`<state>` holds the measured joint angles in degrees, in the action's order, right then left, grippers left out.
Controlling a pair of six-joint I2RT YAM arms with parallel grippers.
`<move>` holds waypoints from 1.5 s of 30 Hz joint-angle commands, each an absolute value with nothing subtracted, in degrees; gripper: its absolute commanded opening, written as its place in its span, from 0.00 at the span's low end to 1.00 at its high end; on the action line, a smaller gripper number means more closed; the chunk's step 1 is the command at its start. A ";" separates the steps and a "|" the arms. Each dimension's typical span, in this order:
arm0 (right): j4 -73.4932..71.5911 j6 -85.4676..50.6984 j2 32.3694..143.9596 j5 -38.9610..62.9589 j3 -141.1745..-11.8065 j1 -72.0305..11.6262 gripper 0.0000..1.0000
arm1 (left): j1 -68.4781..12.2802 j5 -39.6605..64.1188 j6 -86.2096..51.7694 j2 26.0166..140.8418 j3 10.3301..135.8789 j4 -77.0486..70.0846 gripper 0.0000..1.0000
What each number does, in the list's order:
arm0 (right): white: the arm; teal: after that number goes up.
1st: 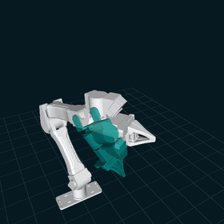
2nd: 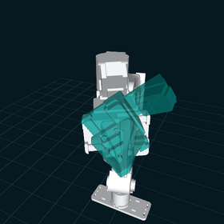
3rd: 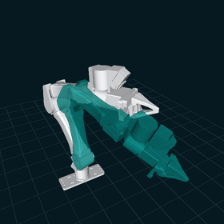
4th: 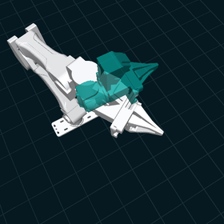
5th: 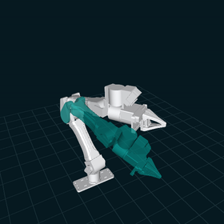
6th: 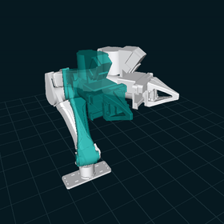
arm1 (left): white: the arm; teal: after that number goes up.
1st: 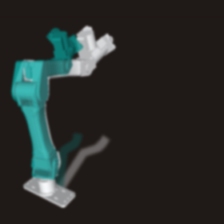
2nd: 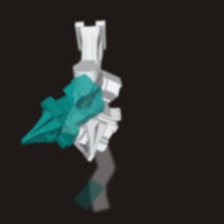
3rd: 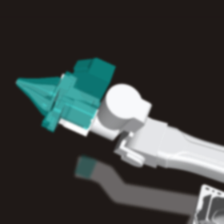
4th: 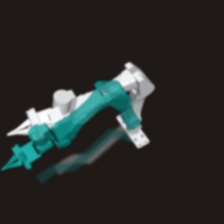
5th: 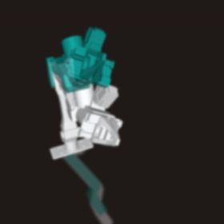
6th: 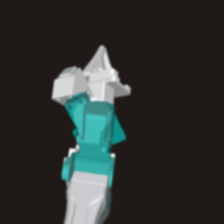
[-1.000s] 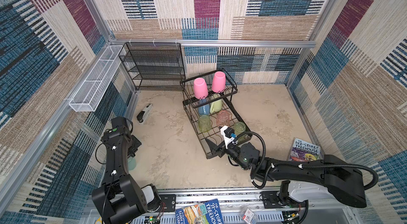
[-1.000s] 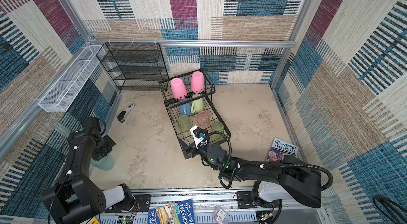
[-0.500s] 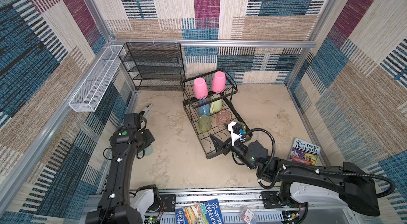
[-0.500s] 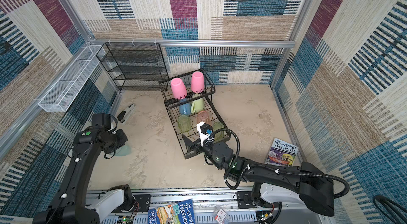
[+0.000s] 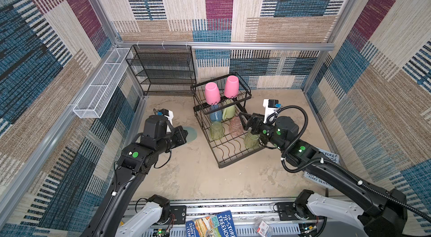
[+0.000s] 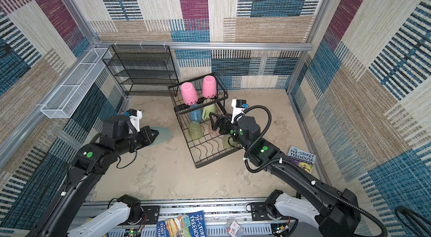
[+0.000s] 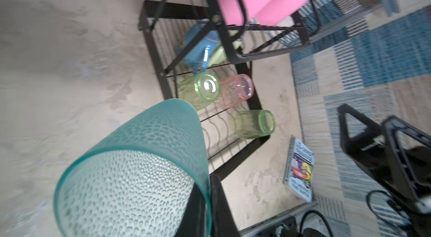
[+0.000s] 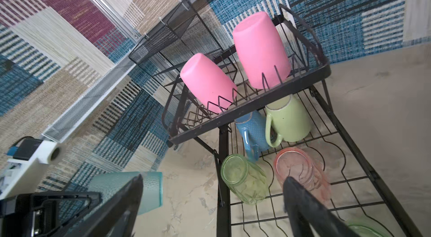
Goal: Load cups into a dish rack
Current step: Place the cup upside down at the dish rack.
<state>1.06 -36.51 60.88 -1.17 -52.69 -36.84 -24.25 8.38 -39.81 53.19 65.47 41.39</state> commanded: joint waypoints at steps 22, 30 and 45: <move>-2.08 -72.34 57.96 30.96 -56.30 -8.43 0.95 | -47.46 6.28 -55.88 82.93 75.99 -24.21 0.00; -10.05 -79.75 59.71 36.43 -53.98 -2.47 0.96 | -49.04 10.44 -61.35 93.26 81.86 -33.65 0.00; -12.53 -80.73 63.17 36.49 -56.81 1.93 0.97 | -52.18 15.12 -63.90 100.80 87.21 -37.64 0.00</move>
